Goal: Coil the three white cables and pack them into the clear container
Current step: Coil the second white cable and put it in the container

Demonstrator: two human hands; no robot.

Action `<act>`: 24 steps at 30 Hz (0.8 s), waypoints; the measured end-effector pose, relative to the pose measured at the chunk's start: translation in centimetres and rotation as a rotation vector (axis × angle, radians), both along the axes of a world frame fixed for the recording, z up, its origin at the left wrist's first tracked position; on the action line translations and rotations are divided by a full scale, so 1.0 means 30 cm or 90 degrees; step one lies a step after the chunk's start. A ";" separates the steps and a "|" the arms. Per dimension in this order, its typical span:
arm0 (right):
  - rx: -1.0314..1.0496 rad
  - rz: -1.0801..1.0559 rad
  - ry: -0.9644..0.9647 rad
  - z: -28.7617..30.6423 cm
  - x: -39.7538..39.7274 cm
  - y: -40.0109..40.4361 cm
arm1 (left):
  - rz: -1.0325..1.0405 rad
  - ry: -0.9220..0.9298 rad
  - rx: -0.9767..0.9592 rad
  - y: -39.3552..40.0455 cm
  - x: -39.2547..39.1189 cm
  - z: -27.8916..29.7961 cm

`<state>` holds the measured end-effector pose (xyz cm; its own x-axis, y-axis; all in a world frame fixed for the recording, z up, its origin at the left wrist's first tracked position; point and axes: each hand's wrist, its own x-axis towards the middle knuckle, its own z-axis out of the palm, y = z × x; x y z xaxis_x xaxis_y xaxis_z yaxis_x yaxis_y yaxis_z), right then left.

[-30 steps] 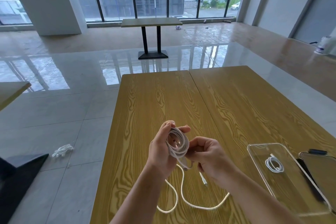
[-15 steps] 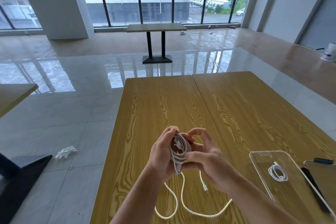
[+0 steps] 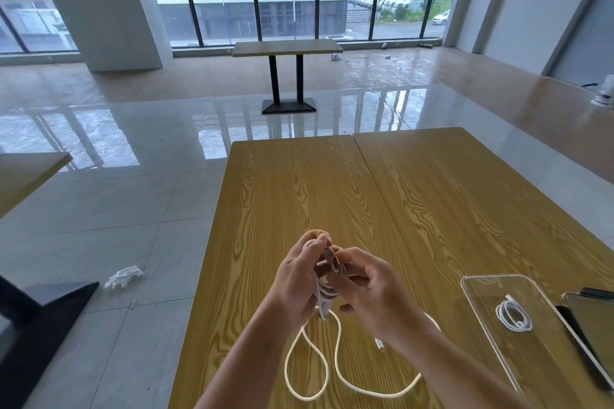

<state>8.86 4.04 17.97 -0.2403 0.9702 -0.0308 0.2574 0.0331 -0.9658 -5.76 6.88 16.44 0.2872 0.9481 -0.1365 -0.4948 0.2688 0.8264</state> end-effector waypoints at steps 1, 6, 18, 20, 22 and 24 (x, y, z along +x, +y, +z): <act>0.051 -0.028 -0.046 -0.010 0.004 -0.001 | -0.004 -0.001 -0.002 0.001 -0.005 0.002; 0.151 -0.104 -0.034 0.006 0.013 0.006 | -0.051 0.065 -0.008 -0.009 -0.015 -0.006; -0.047 -0.246 0.216 0.030 0.059 0.058 | -0.165 0.069 -0.022 -0.034 -0.012 -0.005; -0.056 -0.250 0.205 0.026 0.065 0.059 | -0.115 0.097 -0.025 -0.032 -0.003 -0.021; -0.049 -0.261 0.177 0.023 0.069 0.057 | -0.050 0.149 -0.018 -0.029 0.010 -0.039; -0.057 -0.270 0.179 0.017 0.069 0.054 | 0.009 0.176 -0.019 -0.029 0.025 -0.052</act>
<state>10.94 5.67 18.49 0.1635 0.9805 -0.1088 -0.0397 -0.1037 -0.9938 -5.01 6.00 14.87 0.2214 0.9464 -0.2353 -0.2554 0.2891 0.9226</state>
